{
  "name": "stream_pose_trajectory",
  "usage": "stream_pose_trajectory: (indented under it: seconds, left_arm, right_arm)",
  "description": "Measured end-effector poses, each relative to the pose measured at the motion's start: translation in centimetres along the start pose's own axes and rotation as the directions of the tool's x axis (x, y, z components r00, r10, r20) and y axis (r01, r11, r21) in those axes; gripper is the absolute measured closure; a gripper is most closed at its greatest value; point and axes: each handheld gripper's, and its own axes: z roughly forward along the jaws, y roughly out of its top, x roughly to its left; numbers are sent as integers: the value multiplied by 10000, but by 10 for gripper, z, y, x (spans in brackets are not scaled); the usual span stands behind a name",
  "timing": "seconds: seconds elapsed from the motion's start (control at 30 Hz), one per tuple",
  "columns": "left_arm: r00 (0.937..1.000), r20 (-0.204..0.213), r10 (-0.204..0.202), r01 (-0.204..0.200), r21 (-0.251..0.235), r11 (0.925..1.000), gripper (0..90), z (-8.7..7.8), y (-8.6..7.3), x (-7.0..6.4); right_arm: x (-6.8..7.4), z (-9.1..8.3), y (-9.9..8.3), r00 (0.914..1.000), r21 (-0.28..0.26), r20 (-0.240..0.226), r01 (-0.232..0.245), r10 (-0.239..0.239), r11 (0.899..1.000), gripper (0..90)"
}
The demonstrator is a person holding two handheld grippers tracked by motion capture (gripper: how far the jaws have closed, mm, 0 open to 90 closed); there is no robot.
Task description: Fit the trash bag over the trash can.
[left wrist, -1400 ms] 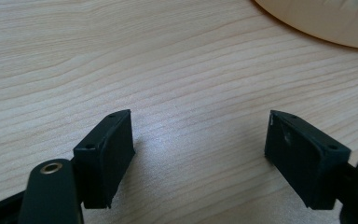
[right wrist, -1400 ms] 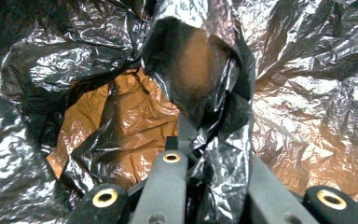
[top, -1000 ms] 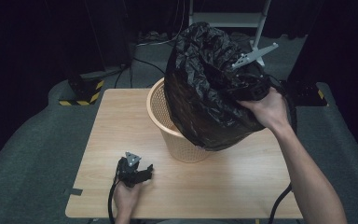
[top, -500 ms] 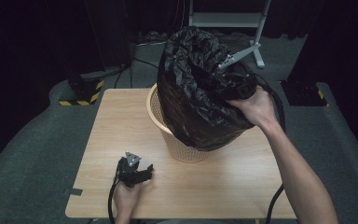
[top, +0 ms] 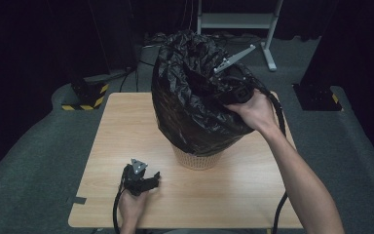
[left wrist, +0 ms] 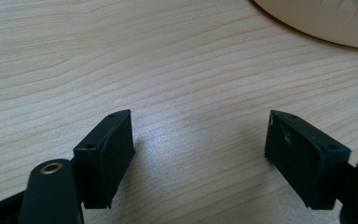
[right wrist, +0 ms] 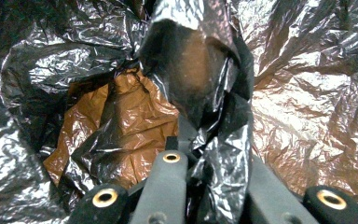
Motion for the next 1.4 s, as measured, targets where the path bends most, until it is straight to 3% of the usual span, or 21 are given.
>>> stream_pose_trajectory:
  seconds: [0.47,1.4]
  left_arm:
    - [10000,1,4,-4,-8,10000,238,0,0,0]
    - [10000,17,-34,34,-12,10000,238,0,0,0]
  right_arm:
    - [6,24,6,9997,536,-52,230,-228,9983,886]
    - [-11,56,-14,9981,1218,-56,-605,616,9907,886]
